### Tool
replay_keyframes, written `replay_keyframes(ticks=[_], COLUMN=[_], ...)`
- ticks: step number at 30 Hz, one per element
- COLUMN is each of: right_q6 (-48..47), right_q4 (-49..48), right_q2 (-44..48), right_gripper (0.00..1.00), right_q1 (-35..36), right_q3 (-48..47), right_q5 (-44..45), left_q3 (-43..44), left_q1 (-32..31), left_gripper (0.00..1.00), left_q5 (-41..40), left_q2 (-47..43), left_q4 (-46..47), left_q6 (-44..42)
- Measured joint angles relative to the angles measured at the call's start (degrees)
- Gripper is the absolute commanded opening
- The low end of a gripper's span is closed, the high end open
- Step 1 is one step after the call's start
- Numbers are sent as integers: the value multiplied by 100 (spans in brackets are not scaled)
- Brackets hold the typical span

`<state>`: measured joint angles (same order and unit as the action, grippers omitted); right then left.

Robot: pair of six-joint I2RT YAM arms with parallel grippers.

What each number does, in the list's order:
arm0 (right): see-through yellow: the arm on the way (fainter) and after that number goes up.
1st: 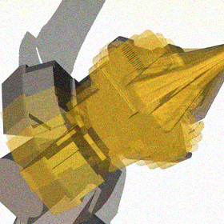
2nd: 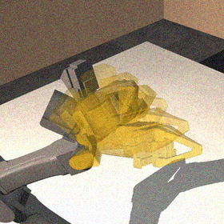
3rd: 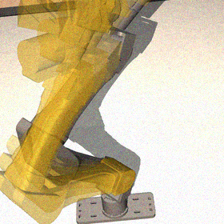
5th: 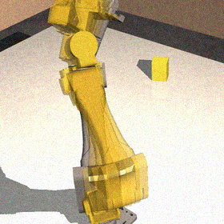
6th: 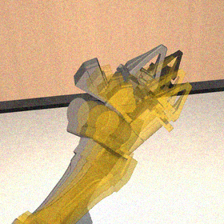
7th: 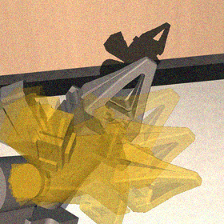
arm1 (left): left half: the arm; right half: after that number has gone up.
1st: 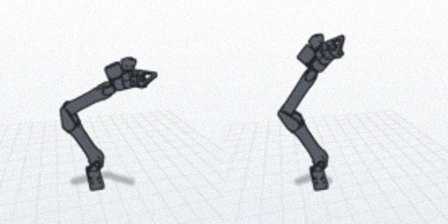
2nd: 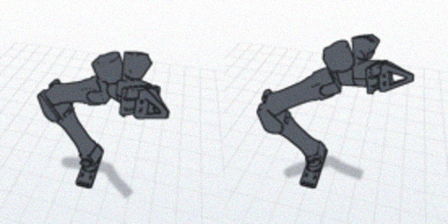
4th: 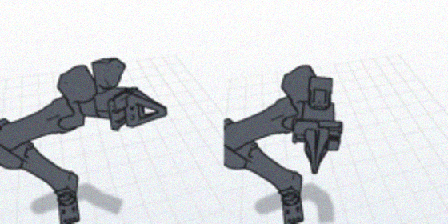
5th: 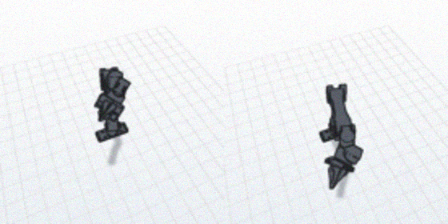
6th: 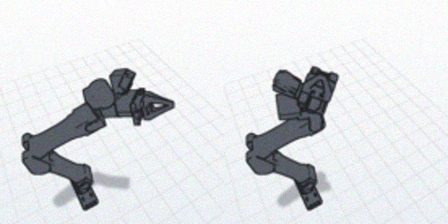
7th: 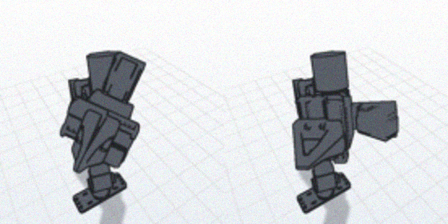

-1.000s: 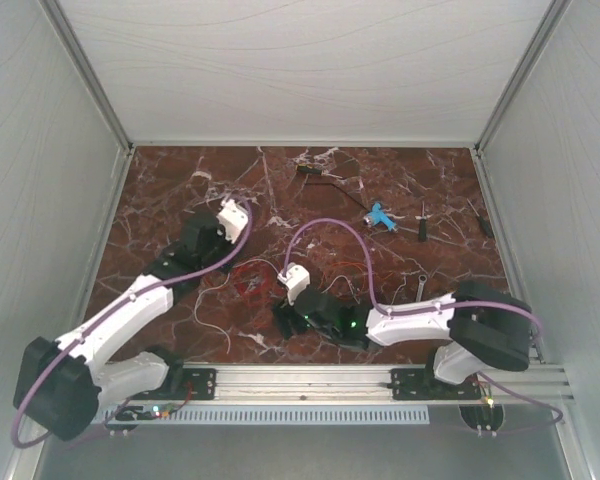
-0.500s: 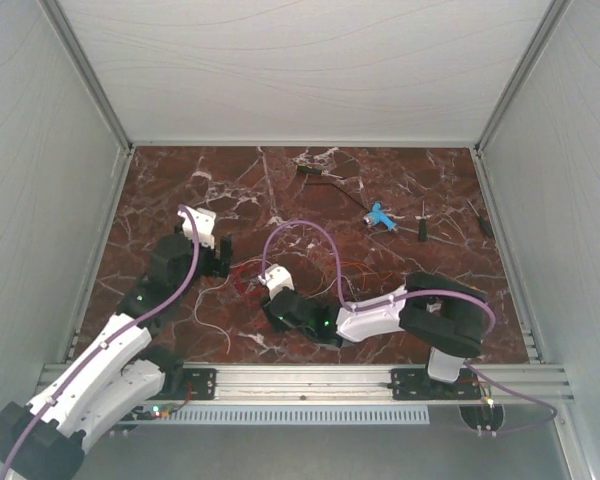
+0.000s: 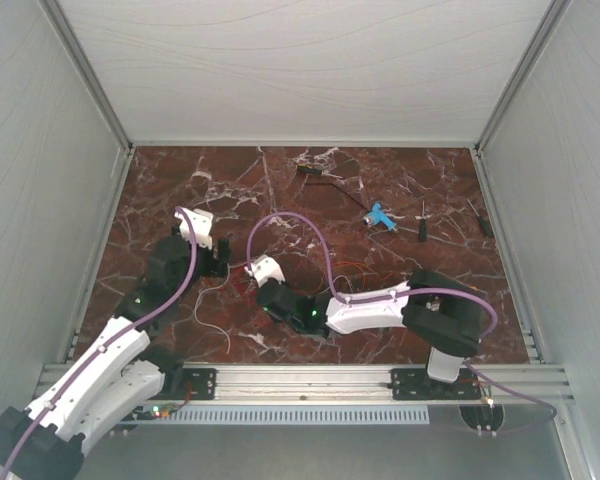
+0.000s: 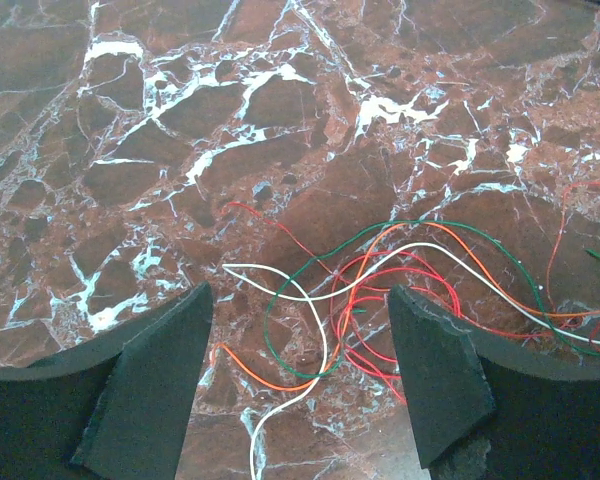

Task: Zip-tie the wires
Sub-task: Adjust the cable at the center of the board.

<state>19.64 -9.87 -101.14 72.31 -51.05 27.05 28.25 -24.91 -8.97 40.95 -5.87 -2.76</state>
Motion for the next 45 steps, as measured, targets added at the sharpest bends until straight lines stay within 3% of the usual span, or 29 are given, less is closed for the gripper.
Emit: replay_keyframes(ticks=[7, 19, 32, 45], right_q6=[-201, -553, -1086, -1475], right_q4=[1154, 2487, 2975, 3222], right_q2=[269, 743, 916, 540], right_gripper=[0, 0, 0, 0], right_q1=[-197, -848, -1528, -1679], right_q3=[-807, -1215, -1180, -1095], right_q5=[-186, -542, -660, -319], left_q3=[0, 0, 0, 0], left_q1=[0, 2, 2, 2], left_gripper=[71, 71, 71, 71], left_q5=[-120, -258, -258, -258], left_q2=[-74, -107, -105, -98], left_q4=[-4, -4, -7, -13], left_q6=[-9, -20, -24, -28])
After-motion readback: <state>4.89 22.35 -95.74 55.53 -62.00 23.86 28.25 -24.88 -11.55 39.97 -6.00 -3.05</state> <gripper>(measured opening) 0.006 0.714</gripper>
